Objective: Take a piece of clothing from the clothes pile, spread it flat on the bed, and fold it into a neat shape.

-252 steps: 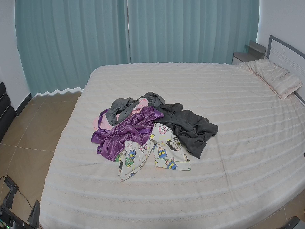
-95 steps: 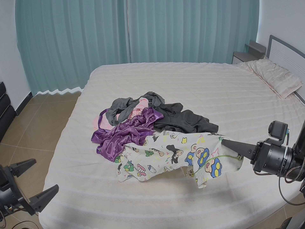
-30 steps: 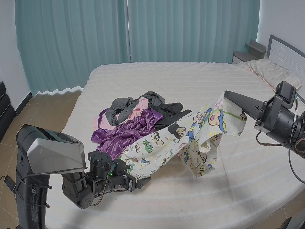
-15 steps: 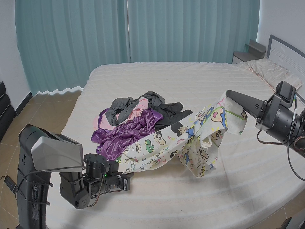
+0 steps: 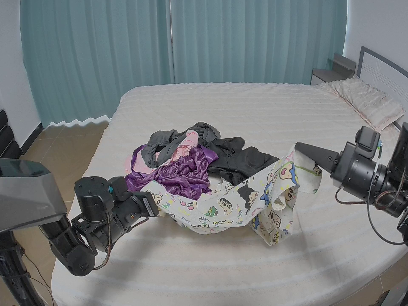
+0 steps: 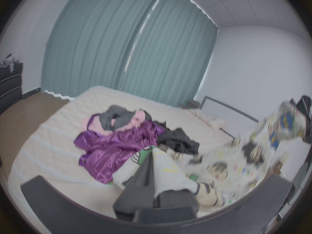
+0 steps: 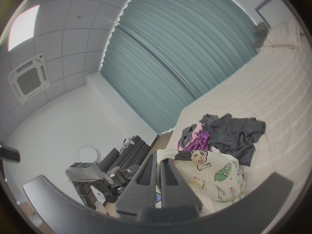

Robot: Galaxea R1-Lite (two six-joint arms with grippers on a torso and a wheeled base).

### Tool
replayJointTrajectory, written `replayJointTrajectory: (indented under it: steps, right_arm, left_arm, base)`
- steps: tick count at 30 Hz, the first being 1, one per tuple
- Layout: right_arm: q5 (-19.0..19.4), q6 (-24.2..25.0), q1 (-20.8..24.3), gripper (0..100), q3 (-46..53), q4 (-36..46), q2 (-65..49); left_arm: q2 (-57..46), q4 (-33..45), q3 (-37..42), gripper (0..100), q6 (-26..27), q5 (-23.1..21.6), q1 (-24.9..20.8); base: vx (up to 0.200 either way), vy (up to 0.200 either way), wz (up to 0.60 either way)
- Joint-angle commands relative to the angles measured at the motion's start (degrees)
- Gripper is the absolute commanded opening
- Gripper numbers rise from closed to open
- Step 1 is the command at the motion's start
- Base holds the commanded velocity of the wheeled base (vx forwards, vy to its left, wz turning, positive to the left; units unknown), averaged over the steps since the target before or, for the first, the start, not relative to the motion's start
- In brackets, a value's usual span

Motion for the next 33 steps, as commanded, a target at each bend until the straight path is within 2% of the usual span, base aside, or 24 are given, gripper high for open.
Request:
replayJointTrajectory:
  steps: [1,4,8,13,19,26,33]
  right_arm:
    - [-4.9,5.5,3.6,0,-3.6,-0.8,7.8]
    - [-8.5,6.1,4.7,0,-8.0,-0.8,8.4]
    - [-10.0,6.0,4.4,0,-11.5,-0.8,5.2]
    - [-9.9,6.0,4.2,0,-12.3,-0.8,-0.2]
    - [-7.7,6.5,7.6,0,-6.0,-0.7,-1.9]
    - [-7.3,6.6,8.0,0,0.4,-3.6,0.4]
    - [-6.5,6.6,10.7,0,5.5,-9.5,0.5]
  left_arm:
    - [-12.2,3.1,-3.7,0,-1.7,7.2,-6.2]
    - [-15.4,10.3,-10.7,0,-1.7,12.3,-8.8]
    - [-19.9,18.9,-17.1,0,-1.8,17.2,-12.1]
    - [-27.3,26.5,-18.6,0,-1.7,17.9,-17.0]
    - [-29.4,28.8,-17.6,0,-2.4,17.8,-18.2]
    - [-27.0,28.5,-9.4,0,-8.7,17.4,-18.0]
    - [-26.3,28.0,-7.7,0,-12.0,17.5,-18.0]
  base:
    - [0.000,0.000,0.00]
    - [0.000,0.000,0.00]
    - [0.000,0.000,0.00]
    - [0.000,0.000,0.00]
    - [0.000,0.000,0.00]
    - [0.000,0.000,0.00]
    - [0.000,0.000,0.00]
